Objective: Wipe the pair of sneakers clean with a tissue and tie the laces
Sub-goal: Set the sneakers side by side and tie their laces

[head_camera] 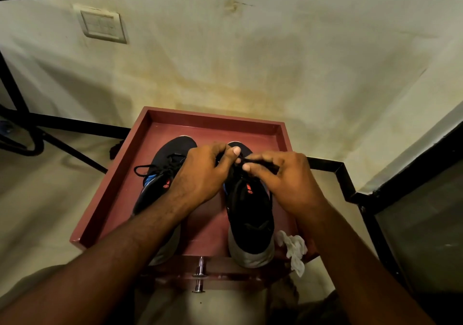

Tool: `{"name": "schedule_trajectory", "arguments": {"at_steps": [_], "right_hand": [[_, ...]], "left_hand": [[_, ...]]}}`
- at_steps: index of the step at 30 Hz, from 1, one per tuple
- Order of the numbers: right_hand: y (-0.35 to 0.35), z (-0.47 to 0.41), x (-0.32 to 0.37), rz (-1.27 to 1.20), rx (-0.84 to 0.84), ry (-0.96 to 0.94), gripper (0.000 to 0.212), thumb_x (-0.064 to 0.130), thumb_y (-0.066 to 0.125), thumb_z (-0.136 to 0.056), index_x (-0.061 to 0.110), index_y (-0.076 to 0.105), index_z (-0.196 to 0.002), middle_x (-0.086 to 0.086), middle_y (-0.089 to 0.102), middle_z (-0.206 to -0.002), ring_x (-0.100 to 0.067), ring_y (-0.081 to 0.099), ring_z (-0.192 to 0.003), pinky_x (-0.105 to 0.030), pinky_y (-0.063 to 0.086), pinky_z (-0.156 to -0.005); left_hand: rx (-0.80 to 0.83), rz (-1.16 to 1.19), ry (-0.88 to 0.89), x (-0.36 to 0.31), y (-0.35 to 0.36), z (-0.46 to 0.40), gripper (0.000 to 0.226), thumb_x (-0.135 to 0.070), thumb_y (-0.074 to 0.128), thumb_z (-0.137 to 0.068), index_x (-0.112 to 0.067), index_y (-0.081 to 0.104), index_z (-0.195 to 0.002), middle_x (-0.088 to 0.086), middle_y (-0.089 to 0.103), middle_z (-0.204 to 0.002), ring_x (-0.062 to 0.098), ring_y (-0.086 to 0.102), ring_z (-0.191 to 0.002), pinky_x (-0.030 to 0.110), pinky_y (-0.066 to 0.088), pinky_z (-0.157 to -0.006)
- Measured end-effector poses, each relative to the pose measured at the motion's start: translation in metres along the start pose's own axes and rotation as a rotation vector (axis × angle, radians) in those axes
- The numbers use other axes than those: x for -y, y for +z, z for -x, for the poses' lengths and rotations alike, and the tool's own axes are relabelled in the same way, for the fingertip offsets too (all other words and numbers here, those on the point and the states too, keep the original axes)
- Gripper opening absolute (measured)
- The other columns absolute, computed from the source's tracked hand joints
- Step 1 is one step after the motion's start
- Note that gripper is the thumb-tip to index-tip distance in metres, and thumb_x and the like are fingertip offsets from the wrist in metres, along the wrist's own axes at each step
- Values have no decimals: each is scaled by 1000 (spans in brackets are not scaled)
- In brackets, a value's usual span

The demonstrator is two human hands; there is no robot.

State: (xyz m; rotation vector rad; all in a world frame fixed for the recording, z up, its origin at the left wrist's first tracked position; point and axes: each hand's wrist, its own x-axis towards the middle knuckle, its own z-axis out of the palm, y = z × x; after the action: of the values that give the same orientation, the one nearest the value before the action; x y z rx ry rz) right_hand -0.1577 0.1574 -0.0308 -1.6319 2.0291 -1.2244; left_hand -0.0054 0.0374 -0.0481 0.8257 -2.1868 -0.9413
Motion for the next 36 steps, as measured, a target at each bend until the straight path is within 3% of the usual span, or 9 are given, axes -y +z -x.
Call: {"name": "schedule_trajectory", "arguments": {"at_steps": [5,9,15,17,20,24,28,32,36], "right_hand": [[-15,-2,-10,-46,-45,26,21,26,70,-98,21,79,-116,7,81,-101,-6,76,-94,-35,63,-87],[-22,0,-11,-38,-58,75,23,29,60,-104,19,79,-97,2,76,-78,-12,73,-68,-26,60,-63],[-60,6,-42,225,75,497,34,41,63,-100,21,79,-77,5,76,-73,-10,67,-68,-32,56,-72],[-59,7,-41,-44,57,559,33,37,64,-100,14,78,-80,0,75,-77,-16,65,-75,-28,52,-71],[-52,1,-27,-566,-96,551,35,29,61,-102,8,66,-74,-10,77,-97,-22,70,-95,-38,56,-94],[-32,-7,-5,-1042,-98,498,46,27,49,-106,14,49,-62,-13,75,-82,-28,75,-99,-42,57,-97],[-8,-14,4,-975,-104,453,40,33,43,-109,11,57,-79,-6,55,-71,-23,62,-67,-37,60,-76],[4,-12,-4,-785,-62,343,27,13,45,-109,5,70,-114,-8,67,-88,-13,61,-71,-28,58,-75],[8,-10,-10,-599,-73,315,22,10,65,-99,8,75,-119,-7,73,-79,-12,63,-68,-23,59,-68]], "left_hand": [[-13,-40,19,7,-3,-3,33,-54,57,-99,-29,73,-86,-7,72,-72,5,67,-66,27,53,-61],[25,-87,93,-2,-12,-2,26,-48,63,-97,-28,74,-85,-14,73,-77,0,65,-66,13,45,-58],[295,-698,-50,3,-60,-3,31,-50,60,-97,-22,72,-102,-4,64,-86,12,55,-73,23,35,-56],[308,-485,-101,9,-70,8,32,-53,61,-94,-24,73,-89,-5,69,-80,13,61,-72,21,40,-59],[274,110,-207,7,-67,15,39,-51,61,-96,-20,72,-75,-2,72,-76,10,65,-69,26,49,-72],[244,723,-252,-4,-37,12,33,-32,58,-100,-3,74,-101,9,77,-113,19,72,-107,34,56,-96],[168,888,-225,-11,-5,5,13,-11,65,-96,-2,73,-102,19,77,-105,25,73,-96,36,60,-91],[67,814,-157,-7,7,1,24,-2,72,-90,0,74,-114,18,78,-101,25,75,-89,38,61,-89],[24,749,-136,-5,7,0,27,-5,81,-80,2,72,-105,17,78,-85,25,76,-80,36,62,-82]]}}
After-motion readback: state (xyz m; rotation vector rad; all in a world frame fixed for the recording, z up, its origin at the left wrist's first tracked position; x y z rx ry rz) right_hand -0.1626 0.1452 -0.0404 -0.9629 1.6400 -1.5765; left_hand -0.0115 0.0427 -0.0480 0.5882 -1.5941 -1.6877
